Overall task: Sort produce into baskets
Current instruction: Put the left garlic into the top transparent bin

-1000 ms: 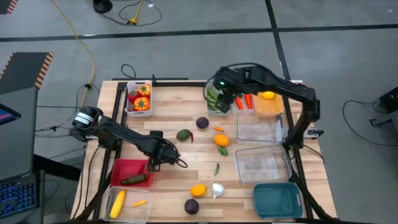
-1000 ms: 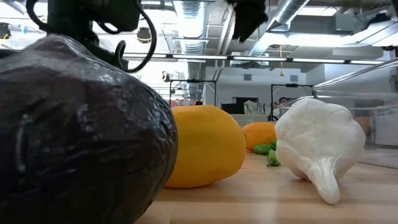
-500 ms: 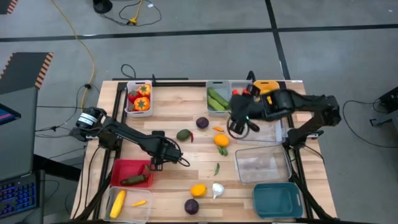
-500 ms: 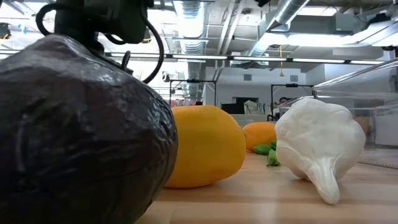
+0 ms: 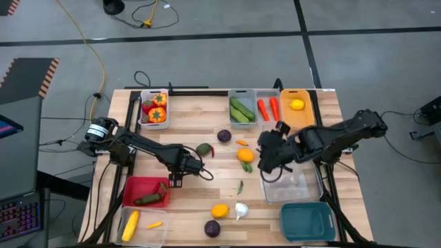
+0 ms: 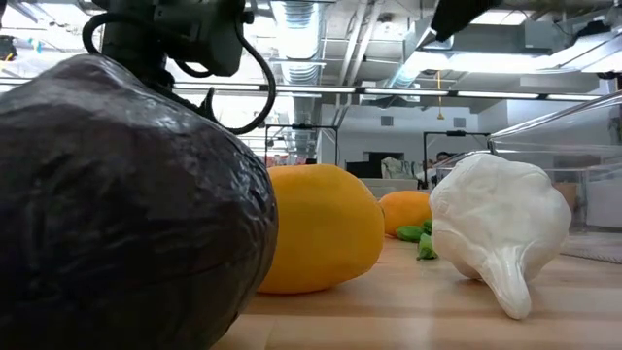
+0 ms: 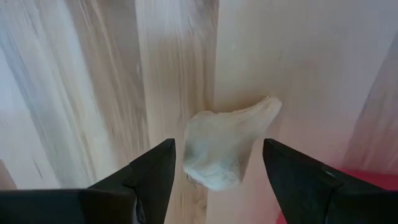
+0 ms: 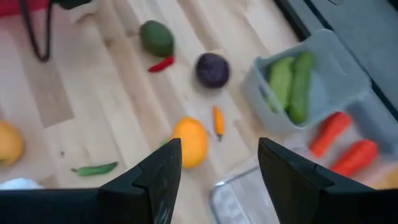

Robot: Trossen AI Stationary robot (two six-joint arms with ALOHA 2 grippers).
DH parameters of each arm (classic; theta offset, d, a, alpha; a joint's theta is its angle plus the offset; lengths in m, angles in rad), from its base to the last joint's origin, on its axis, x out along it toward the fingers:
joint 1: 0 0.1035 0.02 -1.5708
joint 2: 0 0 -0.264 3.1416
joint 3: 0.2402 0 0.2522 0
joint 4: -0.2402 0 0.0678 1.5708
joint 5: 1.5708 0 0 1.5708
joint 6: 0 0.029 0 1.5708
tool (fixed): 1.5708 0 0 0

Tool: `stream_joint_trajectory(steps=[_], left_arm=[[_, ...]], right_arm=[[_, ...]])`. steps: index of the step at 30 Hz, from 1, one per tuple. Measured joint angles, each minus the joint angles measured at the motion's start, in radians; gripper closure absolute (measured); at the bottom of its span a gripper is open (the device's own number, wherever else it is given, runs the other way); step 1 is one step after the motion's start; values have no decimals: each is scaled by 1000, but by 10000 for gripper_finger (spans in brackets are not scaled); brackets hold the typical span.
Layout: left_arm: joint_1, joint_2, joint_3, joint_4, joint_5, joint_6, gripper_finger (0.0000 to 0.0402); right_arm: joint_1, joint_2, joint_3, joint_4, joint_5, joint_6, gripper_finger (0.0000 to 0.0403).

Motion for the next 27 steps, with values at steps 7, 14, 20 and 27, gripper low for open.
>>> stream_joint_trajectory(steps=[7, 14, 20, 27], left_arm=[[11, 0, 0, 12, 2, 12, 171], [11, 0, 0, 31, 2, 12, 185], [11, 0, 0, 30, 2, 16, 202], [11, 0, -3, 34, 2, 16, 206]], right_arm=[[78, 8, -128, 230, 0, 1, 164], [132, 8, -245, 480, -4, 2, 164], [165, 9, -300, 582, -8, 1, 164], [187, 18, -300, 615, -10, 1, 164]])
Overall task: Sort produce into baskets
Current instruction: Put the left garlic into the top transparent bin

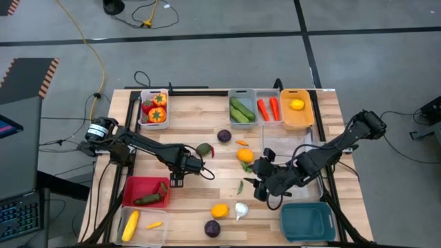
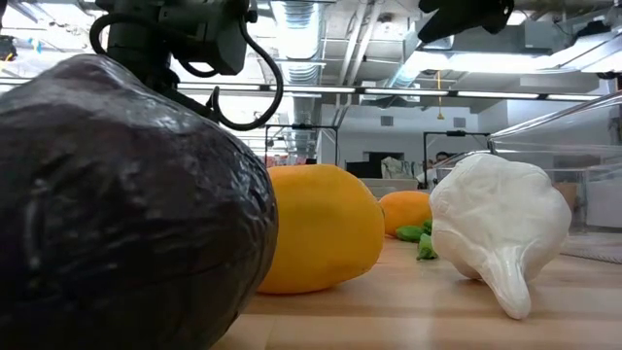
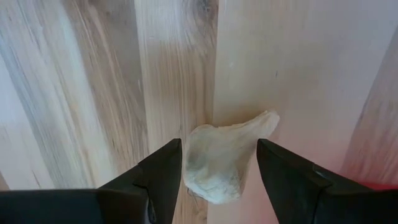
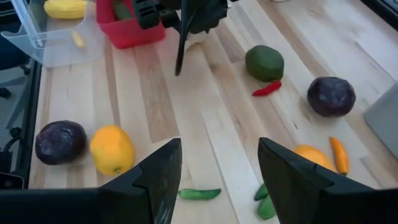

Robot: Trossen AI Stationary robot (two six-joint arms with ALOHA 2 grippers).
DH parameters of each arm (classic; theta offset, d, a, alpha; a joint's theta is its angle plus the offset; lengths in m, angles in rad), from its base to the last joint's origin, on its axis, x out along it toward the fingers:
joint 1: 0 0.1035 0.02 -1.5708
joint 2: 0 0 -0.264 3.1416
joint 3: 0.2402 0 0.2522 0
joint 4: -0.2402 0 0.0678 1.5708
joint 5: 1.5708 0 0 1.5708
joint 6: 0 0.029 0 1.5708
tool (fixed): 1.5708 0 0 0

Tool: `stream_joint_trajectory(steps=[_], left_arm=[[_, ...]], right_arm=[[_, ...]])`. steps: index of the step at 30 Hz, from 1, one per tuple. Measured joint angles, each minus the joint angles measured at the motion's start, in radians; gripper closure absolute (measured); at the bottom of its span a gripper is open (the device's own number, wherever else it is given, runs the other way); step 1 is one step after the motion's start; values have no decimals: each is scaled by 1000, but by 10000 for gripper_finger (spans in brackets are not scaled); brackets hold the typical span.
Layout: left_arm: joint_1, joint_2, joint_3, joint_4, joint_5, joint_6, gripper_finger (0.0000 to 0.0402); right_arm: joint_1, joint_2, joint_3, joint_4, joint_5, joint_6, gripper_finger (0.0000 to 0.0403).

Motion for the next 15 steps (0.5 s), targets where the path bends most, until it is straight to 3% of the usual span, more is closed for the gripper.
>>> stream_joint_trajectory(steps=[6, 15], left_arm=[[0, -1, -38, 13, 9, -3, 209], [0, -2, -50, 14, 10, -14, 246]], right_arm=[[3, 0, 0, 0, 0, -1, 164], [3, 0, 0, 0, 1, -8, 164]])
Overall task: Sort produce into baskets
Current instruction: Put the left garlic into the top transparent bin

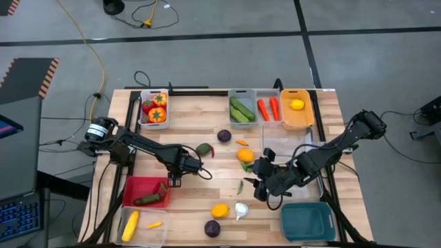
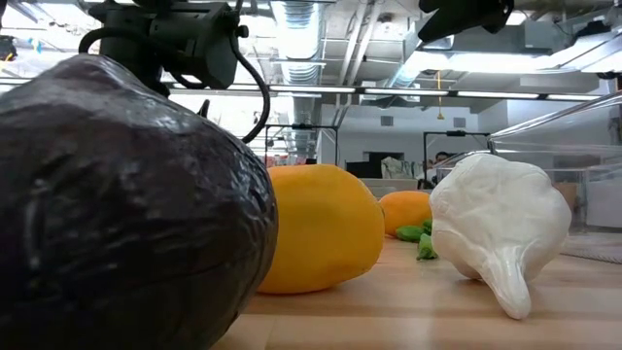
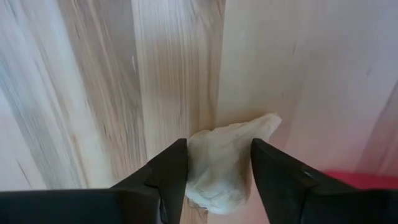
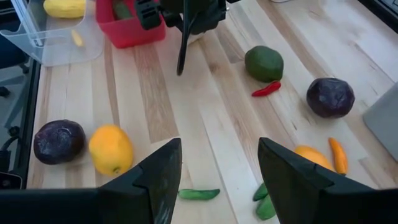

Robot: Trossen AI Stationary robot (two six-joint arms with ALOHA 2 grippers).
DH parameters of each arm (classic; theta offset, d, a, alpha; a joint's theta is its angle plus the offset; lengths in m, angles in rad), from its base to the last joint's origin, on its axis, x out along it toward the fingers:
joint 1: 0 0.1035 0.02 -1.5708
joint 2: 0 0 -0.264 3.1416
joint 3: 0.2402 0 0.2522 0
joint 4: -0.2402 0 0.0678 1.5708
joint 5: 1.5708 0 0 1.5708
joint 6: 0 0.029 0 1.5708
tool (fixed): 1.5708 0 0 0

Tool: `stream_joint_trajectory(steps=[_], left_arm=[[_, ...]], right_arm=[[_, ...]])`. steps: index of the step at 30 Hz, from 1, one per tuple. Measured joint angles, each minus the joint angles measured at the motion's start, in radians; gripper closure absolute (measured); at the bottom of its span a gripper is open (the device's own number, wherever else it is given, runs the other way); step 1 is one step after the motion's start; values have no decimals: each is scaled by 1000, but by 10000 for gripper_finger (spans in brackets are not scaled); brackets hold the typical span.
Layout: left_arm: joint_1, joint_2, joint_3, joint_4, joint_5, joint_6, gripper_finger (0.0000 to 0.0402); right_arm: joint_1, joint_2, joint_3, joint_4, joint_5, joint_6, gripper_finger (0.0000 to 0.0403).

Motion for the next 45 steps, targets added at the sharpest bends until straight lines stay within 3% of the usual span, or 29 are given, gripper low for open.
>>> stream_joint_trajectory(steps=[11, 19, 30, 37, 45], left_arm=[[0, 0, 0, 0, 0, 11, 298], [0, 1, 19, -4, 0, 10, 301], [0, 2, 173, 40, -1, 45, 302], [6, 2, 238, 198, -30, 62, 302], [48, 2, 241, 574, -46, 132, 301]], right_arm=[[0, 0, 0, 0, 0, -1, 164], [-1, 0, 1, 0, 0, -4, 164], [-6, -33, 2, -2, 0, -56, 164], [-16, -145, 2, -8, 0, -127, 164], [-49, -260, 2, 0, 1, -225, 164]])
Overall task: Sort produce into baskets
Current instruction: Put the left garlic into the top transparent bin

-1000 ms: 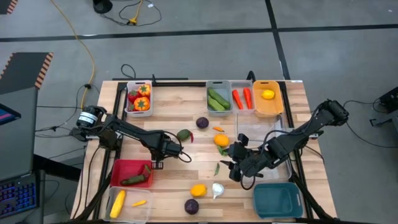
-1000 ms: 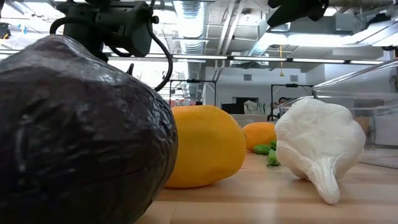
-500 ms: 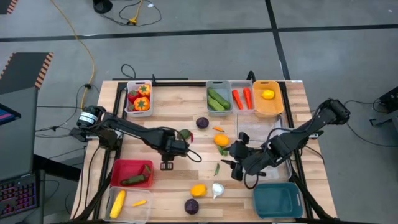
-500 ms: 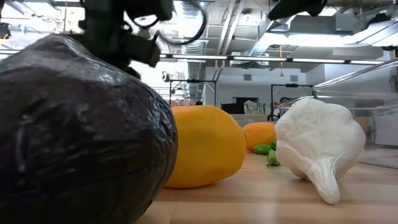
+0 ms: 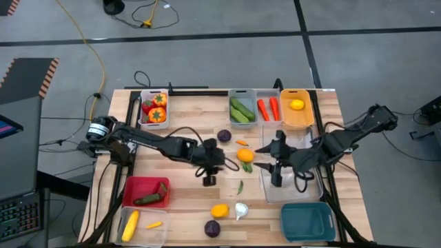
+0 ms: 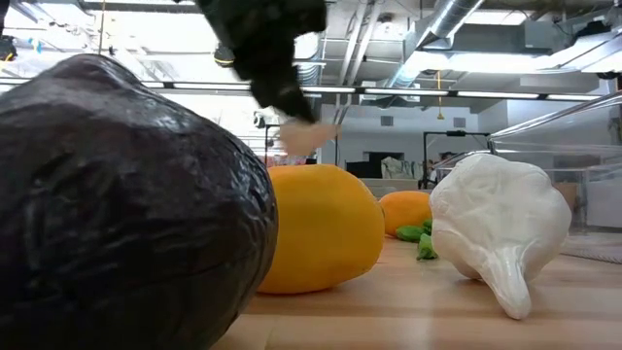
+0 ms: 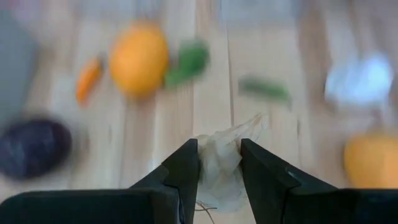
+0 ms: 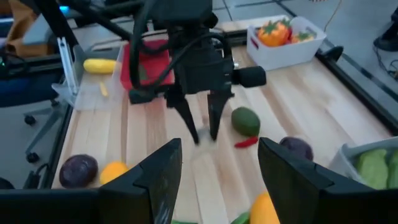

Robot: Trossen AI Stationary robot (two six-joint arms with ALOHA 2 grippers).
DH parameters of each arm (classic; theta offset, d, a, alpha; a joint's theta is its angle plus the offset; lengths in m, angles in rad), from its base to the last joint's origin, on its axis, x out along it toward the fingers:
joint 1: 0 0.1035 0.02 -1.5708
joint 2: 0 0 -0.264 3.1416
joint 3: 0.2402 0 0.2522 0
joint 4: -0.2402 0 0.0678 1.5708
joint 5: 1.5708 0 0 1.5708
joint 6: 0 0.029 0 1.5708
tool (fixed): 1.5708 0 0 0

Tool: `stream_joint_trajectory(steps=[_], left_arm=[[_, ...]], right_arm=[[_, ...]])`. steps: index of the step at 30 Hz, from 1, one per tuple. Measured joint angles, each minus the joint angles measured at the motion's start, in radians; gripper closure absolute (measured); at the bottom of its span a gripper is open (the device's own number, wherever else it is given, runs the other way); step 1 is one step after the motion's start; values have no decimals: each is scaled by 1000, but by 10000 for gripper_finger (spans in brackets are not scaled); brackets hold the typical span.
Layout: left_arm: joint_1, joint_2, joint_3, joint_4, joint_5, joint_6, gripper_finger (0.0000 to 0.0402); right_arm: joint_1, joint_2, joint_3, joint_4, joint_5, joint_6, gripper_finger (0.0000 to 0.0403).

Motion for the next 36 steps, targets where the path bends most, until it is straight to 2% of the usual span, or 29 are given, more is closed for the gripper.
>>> stream_joint_trajectory(steps=[7, 14, 20, 24, 30, 36], left_arm=[[49, 0, 0, 361, -61, 86, 301], [105, 0, 0, 553, -95, 121, 301], [146, 36, 1, 712, -98, 102, 301], [162, 129, 3, 883, -97, 102, 301], [188, 292, 11, 1200, -96, 96, 301], [199, 448, 136, 1255, -86, 88, 301]], right_arm=[[-52, -46, 0, 0, 0, -13, 164], [-99, -48, 0, 36, 0, -13, 164], [-122, -51, 0, 143, -1, -60, 164], [-123, -51, 0, 229, -1, -166, 164], [-122, -51, 0, 296, -4, -242, 164], [-122, -51, 0, 288, -4, -248, 164]])
